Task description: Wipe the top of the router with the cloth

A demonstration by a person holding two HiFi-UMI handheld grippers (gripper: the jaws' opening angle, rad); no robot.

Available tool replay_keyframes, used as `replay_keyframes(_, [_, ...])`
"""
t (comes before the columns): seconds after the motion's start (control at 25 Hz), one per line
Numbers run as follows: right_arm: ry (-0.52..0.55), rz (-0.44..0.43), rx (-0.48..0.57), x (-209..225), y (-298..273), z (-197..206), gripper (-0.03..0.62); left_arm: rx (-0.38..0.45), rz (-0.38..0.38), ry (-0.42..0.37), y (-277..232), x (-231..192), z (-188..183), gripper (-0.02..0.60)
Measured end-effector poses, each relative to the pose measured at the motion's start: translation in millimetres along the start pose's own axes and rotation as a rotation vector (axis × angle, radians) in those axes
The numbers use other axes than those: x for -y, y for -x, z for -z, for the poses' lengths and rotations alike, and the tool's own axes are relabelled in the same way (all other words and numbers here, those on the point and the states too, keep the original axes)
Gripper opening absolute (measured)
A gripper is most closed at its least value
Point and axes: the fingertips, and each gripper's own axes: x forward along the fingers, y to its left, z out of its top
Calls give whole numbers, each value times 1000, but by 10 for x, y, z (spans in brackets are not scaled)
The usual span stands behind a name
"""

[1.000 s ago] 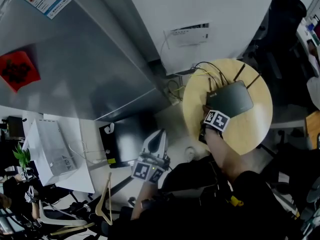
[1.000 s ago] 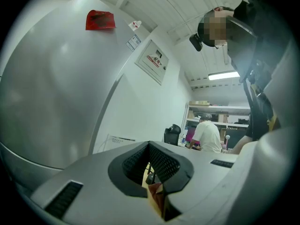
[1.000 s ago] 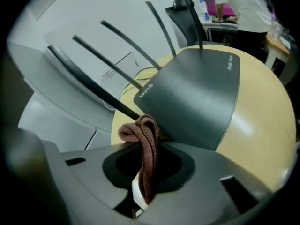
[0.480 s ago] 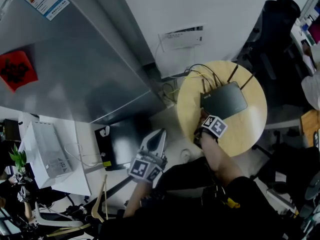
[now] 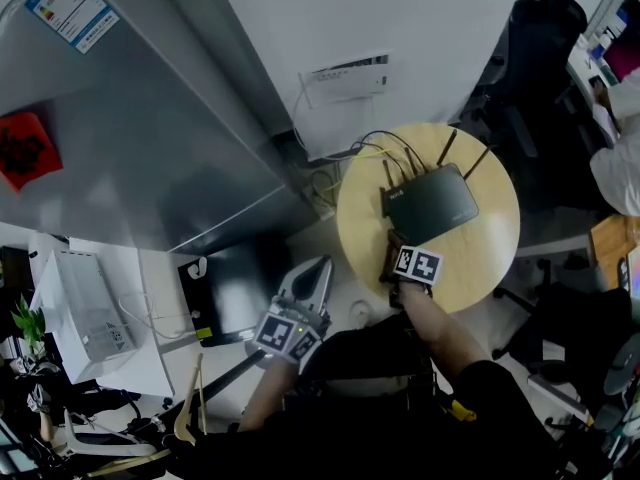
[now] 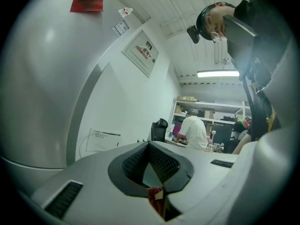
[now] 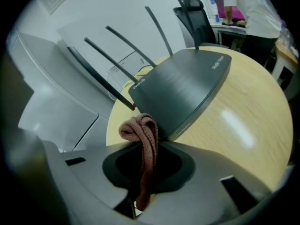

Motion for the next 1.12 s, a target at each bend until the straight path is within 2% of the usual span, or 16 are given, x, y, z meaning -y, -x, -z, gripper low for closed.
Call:
replay_keyframes(0.2, [196,-9,-60,85,41,45,61,6,12,0,-124,113,26,-6])
replay_keyframes(0.36, [511,0,-61,32,136,-16,60,8,18,2,-228,241,43,-5])
replay_keyframes(0.44, [628,-11,-61,5,175,-45,60,8,17,-2,-281,297,42,-6])
replay_keyframes(0.72, [899,-7,-124,198,257,-6,61,3,4,-4,-409,515,47,-6])
replay_keyframes(0.84, [953,43,-128,350,342,-147,61,17,0,-6,-462,588,21,-6])
replay_keyframes(0.96, [957,39,-141,486,355,-174,61,23,-6,-10,-482,676,39,-6])
replay_keyframes(1.12, [958,74,-136,670,414,-341,61,17,-7,-22,-525,777,54,-6])
